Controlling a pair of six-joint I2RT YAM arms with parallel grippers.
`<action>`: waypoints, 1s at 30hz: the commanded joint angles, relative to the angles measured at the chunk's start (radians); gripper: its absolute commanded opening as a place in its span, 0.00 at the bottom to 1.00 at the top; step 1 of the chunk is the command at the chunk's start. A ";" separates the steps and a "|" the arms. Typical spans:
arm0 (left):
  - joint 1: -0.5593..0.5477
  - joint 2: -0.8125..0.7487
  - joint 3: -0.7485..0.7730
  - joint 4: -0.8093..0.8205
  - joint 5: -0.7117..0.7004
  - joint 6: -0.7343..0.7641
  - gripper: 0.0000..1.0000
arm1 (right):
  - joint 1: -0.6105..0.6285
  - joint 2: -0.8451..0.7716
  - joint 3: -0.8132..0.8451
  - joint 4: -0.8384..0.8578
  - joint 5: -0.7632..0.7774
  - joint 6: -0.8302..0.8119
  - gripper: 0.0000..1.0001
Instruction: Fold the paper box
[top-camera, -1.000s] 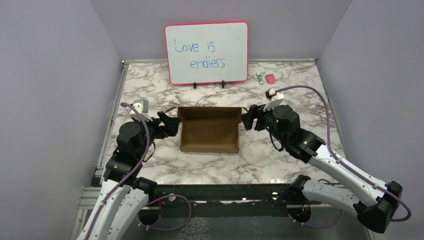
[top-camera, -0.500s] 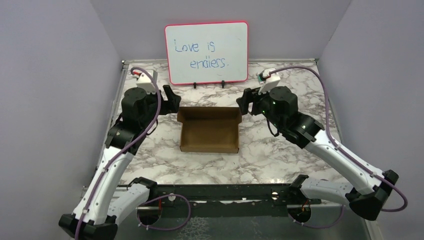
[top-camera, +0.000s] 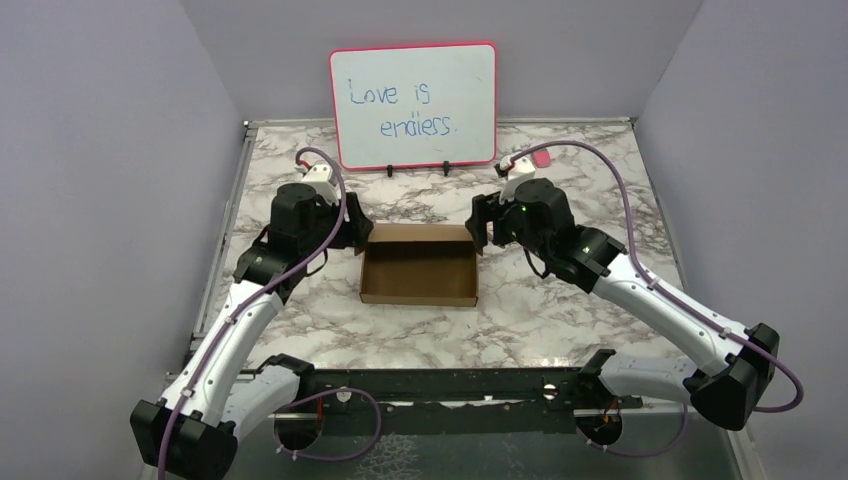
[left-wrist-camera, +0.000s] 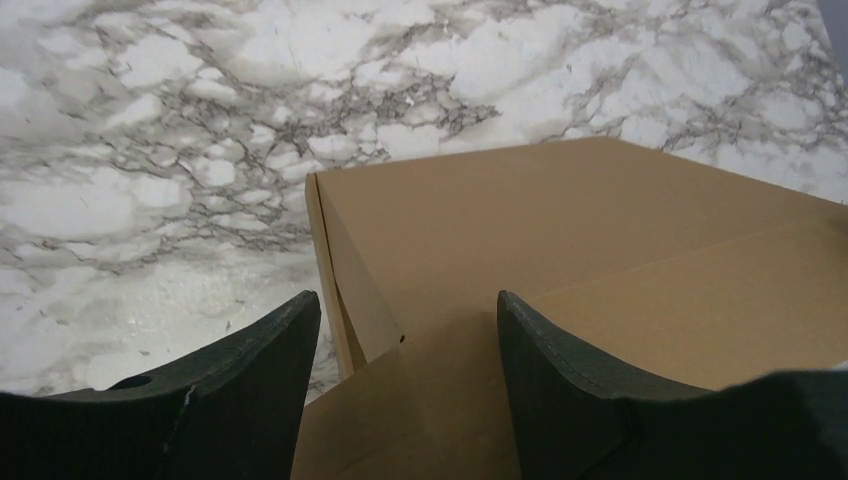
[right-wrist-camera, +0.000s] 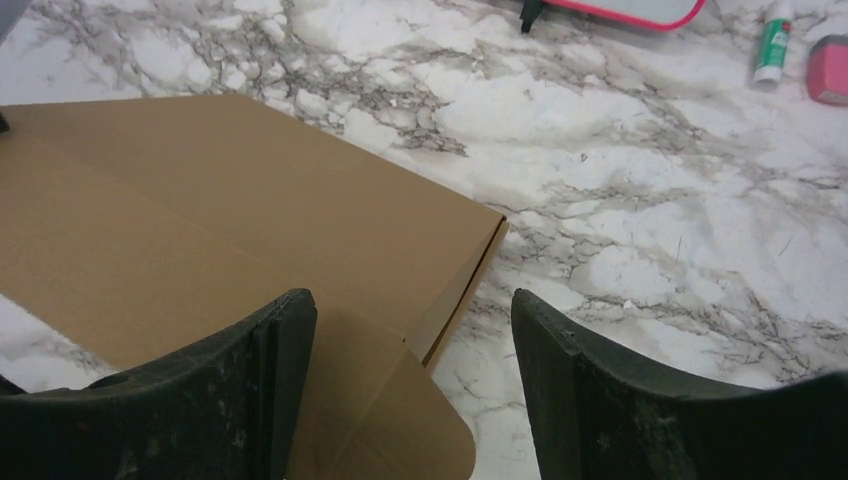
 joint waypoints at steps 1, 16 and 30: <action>0.002 -0.038 -0.085 0.011 0.095 -0.032 0.65 | 0.007 -0.019 -0.063 -0.026 -0.066 0.028 0.76; 0.002 -0.107 -0.269 0.065 0.074 -0.112 0.66 | 0.007 -0.018 -0.246 0.101 -0.108 0.139 0.74; 0.002 -0.080 -0.384 0.123 0.023 -0.212 0.64 | 0.007 0.058 -0.363 0.210 -0.128 0.184 0.74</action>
